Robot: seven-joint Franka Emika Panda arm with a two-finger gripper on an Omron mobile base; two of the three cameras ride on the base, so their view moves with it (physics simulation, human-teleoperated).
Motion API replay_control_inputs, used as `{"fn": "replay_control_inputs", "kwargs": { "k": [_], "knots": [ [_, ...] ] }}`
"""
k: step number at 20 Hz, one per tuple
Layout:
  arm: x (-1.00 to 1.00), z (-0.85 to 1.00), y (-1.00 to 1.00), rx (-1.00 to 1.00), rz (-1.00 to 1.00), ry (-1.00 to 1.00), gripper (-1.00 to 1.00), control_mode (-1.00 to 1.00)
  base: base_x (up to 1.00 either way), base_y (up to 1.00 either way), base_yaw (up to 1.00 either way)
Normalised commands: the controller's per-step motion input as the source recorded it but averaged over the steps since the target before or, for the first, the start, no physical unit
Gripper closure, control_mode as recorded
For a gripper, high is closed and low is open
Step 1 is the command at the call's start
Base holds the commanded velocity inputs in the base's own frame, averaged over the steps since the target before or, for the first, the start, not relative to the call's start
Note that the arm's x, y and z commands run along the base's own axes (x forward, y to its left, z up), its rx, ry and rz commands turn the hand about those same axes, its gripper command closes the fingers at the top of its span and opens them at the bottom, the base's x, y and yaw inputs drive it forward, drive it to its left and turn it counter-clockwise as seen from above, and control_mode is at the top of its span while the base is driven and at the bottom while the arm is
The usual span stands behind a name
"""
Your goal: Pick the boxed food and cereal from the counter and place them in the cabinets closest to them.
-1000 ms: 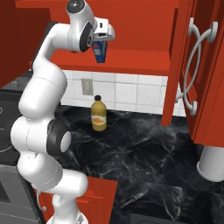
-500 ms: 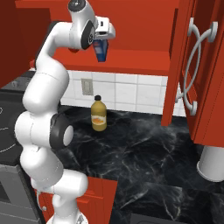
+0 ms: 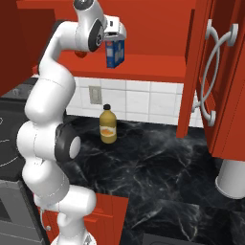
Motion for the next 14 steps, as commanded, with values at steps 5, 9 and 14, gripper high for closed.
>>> {"fn": "replay_control_inputs", "kwargs": {
  "k": [5, 9, 14],
  "knots": [
    [-0.65, 0.06, -0.1, 0.0, -0.02, -0.04, -1.0, -1.0, 0.0, 0.0, 0.0],
    [-0.99, -0.1, -0.1, -0.01, -0.01, -0.08, -1.0, -1.0, 0.0, 0.0, 0.0],
    [-1.0, -0.44, -0.05, -0.06, 0.0, -0.07, -1.0, -1.0, 0.0, 0.0, 0.0]
  ]
}}
